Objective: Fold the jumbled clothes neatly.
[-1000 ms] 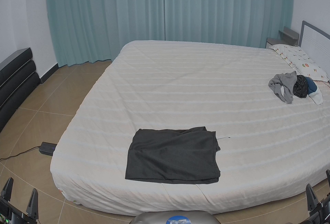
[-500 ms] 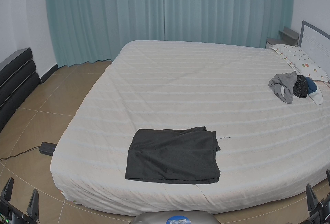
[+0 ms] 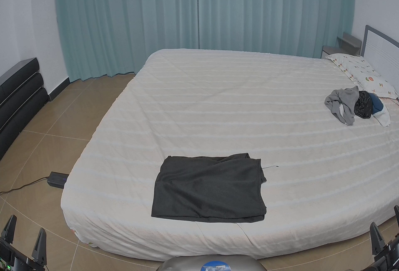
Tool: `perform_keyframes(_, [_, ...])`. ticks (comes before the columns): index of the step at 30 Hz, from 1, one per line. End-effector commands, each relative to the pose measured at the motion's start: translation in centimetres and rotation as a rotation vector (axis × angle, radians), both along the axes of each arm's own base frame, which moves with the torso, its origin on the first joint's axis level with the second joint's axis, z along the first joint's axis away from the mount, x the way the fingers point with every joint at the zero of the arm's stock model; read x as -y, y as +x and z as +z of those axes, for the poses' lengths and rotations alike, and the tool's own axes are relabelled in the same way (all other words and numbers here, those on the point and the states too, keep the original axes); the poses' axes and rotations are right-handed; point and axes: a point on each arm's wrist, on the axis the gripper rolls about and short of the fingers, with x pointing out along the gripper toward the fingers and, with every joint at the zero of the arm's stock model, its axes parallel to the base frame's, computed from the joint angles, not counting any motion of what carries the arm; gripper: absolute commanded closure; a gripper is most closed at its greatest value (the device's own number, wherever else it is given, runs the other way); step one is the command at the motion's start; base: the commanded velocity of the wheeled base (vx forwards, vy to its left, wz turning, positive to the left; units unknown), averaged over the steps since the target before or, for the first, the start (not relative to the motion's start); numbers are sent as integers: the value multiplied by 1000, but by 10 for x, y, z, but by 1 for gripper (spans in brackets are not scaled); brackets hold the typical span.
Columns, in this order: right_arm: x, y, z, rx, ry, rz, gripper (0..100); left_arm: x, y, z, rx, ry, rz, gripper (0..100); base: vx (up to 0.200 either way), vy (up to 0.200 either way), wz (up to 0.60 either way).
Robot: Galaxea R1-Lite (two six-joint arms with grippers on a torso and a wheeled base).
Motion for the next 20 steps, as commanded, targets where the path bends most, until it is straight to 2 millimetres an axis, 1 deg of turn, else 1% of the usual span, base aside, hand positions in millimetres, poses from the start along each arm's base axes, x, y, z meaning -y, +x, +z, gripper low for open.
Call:
perform_keyframes(1, [0,0,-5,-3,0,0,0,0,0,-5,-4,0,0,0,0,0,0])
perform_keyframes(11, [0,1,-5,-9,0,5,0,0,0,-5,-2,0,0,0,0,0,0])
perform_keyframes(20, [0,4,-4,-49,1,15,0,0,0,-5,-4,0,0,0,0,0,0])
